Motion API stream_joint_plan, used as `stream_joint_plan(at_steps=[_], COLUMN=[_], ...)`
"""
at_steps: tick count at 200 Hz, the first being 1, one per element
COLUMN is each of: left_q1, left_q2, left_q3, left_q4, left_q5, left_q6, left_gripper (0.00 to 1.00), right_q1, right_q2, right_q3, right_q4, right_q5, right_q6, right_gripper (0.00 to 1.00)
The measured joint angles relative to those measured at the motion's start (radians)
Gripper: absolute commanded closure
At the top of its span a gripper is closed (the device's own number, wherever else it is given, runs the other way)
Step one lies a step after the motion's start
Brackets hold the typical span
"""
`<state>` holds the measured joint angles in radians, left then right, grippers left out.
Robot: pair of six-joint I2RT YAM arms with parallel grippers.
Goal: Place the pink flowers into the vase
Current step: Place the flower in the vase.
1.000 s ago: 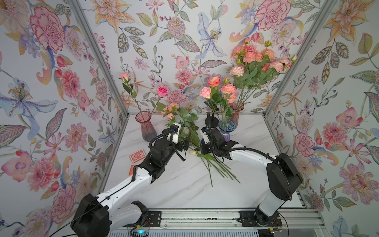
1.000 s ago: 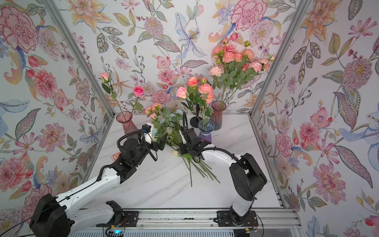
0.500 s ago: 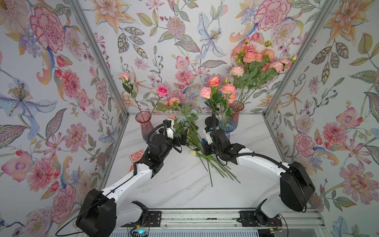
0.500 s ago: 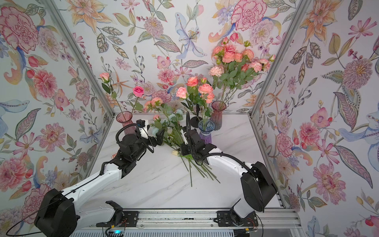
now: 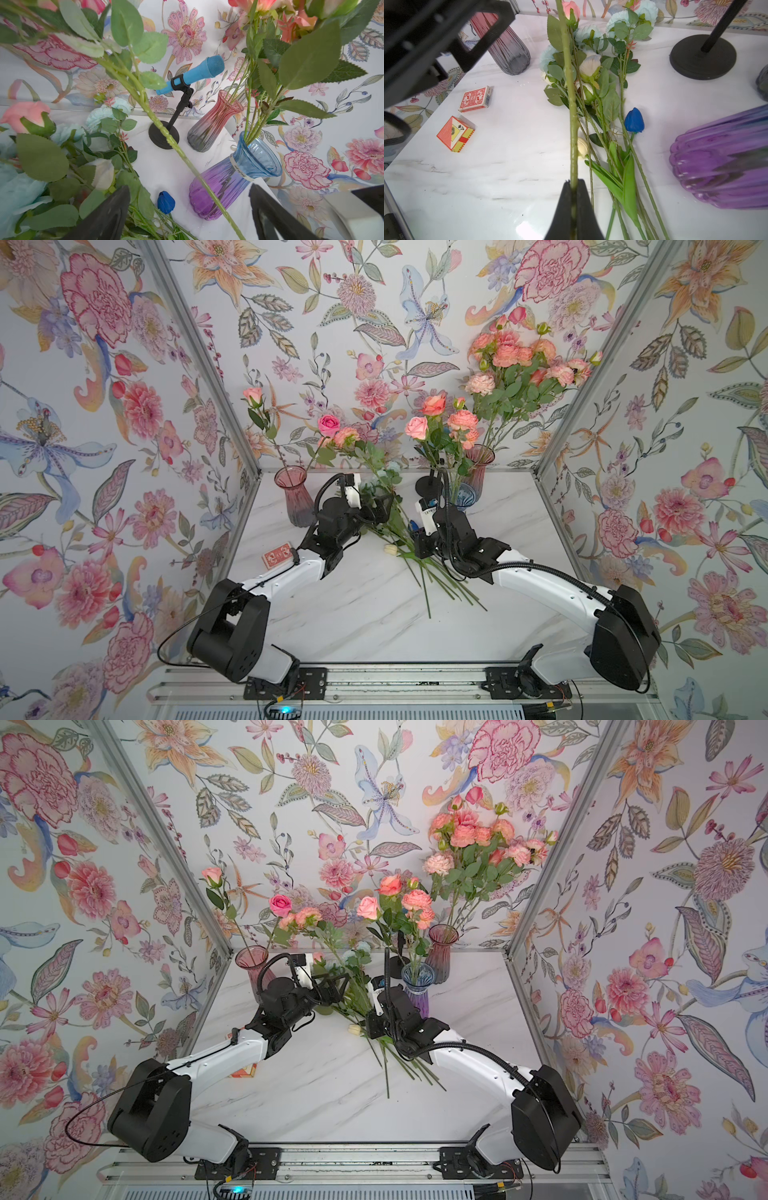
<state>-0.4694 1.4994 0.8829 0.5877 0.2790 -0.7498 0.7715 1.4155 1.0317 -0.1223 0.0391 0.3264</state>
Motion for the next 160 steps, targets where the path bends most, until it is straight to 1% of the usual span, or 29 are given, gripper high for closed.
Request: stream_joint_plan(at_steps=[35, 58, 79, 131, 145, 160], left_q1=[0.006, 0.008, 0.010, 0.017, 0.020, 0.023], left_q2=[0.020, 0.034, 0.076, 0.142, 0.149, 0.150], left_q3=[0.030, 0.038, 0.049, 0.069, 0.084, 0.095], left_q4=[0.040, 0.099, 0.150, 0.168, 0.174, 0.180], left_q5=[0.056, 0.096, 0.130, 0.168, 0.171, 0.176], left_q6=[-0.076, -0.125, -0.167, -0.220, -0.229, -0.238], left_gripper=[0.10, 0.15, 0.21, 0.23, 0.26, 0.33], right_q1=[0.002, 0.002, 0.005, 0.014, 0.014, 0.014], right_q2=[-0.025, -0.025, -0.026, -0.057, -0.064, -0.064], right_q3=[-0.015, -0.022, -0.028, -0.034, -0.034, -0.034], right_q4=[0.008, 0.012, 0.014, 0.014, 0.015, 0.015], right_q5=[0.002, 0.004, 0.004, 0.007, 0.007, 0.007], right_q6=[0.000, 0.000, 0.000, 0.000, 0.000, 0.000], right_gripper=[1.00, 1.00, 1.00, 1.00, 1.00, 1.00])
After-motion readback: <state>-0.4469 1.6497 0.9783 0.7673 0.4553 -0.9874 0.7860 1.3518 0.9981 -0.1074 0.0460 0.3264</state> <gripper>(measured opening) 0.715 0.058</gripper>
